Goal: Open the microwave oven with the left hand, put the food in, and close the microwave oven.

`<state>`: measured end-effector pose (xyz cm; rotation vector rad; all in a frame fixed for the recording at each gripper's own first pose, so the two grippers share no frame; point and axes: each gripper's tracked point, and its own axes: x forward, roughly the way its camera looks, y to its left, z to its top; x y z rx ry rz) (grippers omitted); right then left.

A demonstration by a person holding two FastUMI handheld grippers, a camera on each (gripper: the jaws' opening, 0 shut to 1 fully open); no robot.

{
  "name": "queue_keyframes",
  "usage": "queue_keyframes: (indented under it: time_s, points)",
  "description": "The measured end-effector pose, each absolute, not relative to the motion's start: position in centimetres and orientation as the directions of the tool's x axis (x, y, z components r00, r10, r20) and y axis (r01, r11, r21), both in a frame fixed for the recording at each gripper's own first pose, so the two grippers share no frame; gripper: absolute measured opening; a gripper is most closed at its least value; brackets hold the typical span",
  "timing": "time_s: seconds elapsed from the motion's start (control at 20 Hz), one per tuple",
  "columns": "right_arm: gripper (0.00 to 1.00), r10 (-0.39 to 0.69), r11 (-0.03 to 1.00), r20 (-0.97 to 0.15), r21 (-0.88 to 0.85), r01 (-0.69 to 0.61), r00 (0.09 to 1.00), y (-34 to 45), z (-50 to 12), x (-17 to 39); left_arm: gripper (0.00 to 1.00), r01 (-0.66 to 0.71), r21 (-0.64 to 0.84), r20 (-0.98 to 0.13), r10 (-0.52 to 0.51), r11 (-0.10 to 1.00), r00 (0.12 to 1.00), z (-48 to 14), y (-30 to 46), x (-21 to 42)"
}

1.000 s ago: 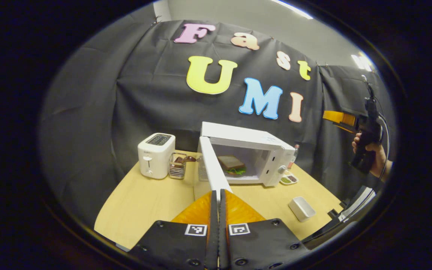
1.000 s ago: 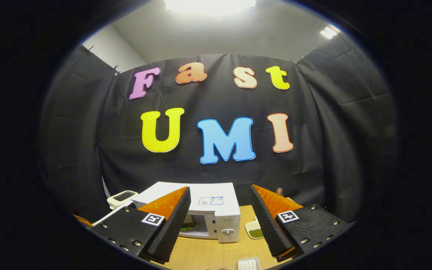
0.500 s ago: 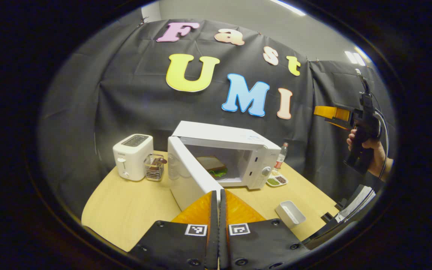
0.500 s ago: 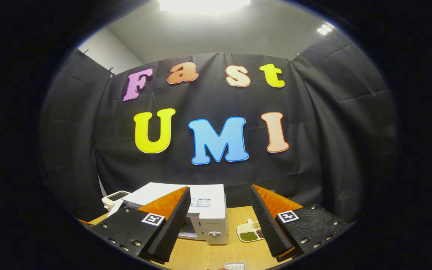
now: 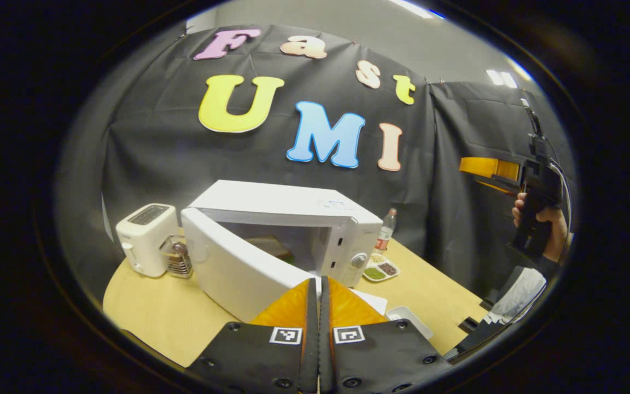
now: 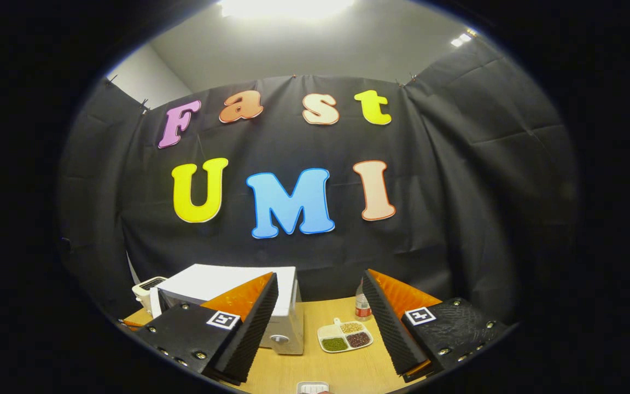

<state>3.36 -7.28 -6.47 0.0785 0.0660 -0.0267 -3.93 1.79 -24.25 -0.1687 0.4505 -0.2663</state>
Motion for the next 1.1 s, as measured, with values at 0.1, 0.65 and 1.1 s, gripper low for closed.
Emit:
queue_keyframes:
  time_s: [0.1, 0.65, 1.1]
  points:
    - [0.94, -0.048, 0.996, -0.065, 0.074, 0.052, 0.997, -8.7, -6.3, 3.2, 0.07, 0.225, -0.216, -0.401, -0.296, 0.950, 0.867, -24.4, 0.9, -2.6]
    - [0.94, -0.145, 0.988, -0.072, 0.038, 0.148, 0.987, -14.6, -6.5, 2.7, 0.07, 0.253, -0.208, -0.420, -0.320, 0.945, 0.849, -27.3, -2.6, 2.8]
    - [0.94, -0.132, 0.990, -0.032, 0.045, 0.133, 0.991, -15.0, -6.1, 4.5, 0.07, 0.200, -0.172, -0.432, -0.256, 0.965, 0.864, -28.5, -4.1, 8.0]
